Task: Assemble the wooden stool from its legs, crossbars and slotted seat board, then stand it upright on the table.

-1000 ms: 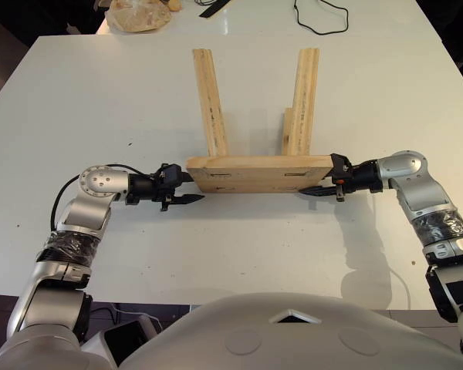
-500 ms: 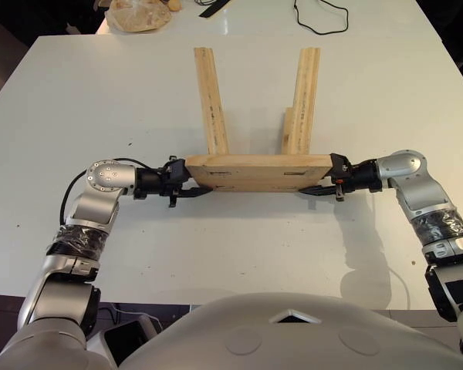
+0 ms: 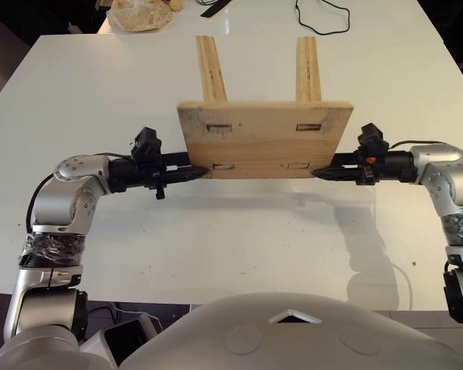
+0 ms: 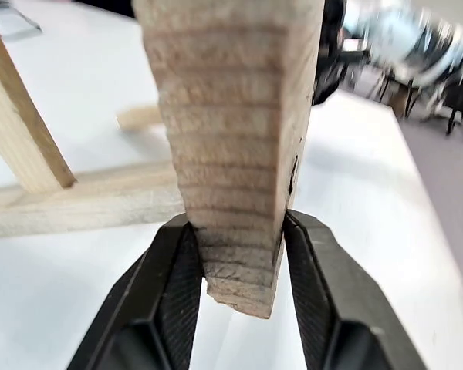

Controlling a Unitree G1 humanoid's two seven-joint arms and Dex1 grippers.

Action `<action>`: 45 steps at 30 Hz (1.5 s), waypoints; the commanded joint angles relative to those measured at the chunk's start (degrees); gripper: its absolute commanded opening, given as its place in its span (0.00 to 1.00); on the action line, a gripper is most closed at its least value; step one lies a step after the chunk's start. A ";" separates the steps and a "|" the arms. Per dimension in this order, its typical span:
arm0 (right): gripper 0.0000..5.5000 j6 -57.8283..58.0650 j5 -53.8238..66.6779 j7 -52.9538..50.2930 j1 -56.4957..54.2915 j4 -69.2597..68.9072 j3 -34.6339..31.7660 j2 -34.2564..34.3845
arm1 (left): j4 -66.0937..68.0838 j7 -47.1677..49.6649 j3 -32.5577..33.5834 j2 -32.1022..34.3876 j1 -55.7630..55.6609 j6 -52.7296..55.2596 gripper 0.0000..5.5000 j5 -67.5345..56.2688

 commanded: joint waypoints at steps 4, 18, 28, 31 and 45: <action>0.27 -3.91 66.01 -59.16 -13.08 -19.83 -8.76 30.39 | -23.44 71.17 7.99 -35.32 -8.15 -15.41 0.29 -56.08; 0.26 -18.70 62.02 -100.24 -26.82 -13.24 -15.91 45.75 | -16.60 103.16 10.51 -42.18 -18.15 -16.58 0.25 -56.75; 0.24 -18.57 52.97 -123.14 -21.57 -18.42 -14.09 48.43 | -13.72 121.60 10.67 -44.41 -19.13 -16.54 0.23 -53.35; 0.24 -16.25 52.05 -127.82 -17.99 -23.44 -12.55 47.28 | -15.43 125.00 10.85 -44.87 -18.18 -16.17 0.23 -53.03; 0.35 -10.82 43.10 -123.03 -0.16 -27.04 -7.67 43.38 | -16.36 122.15 10.04 -40.19 -10.24 -7.00 0.40 -47.35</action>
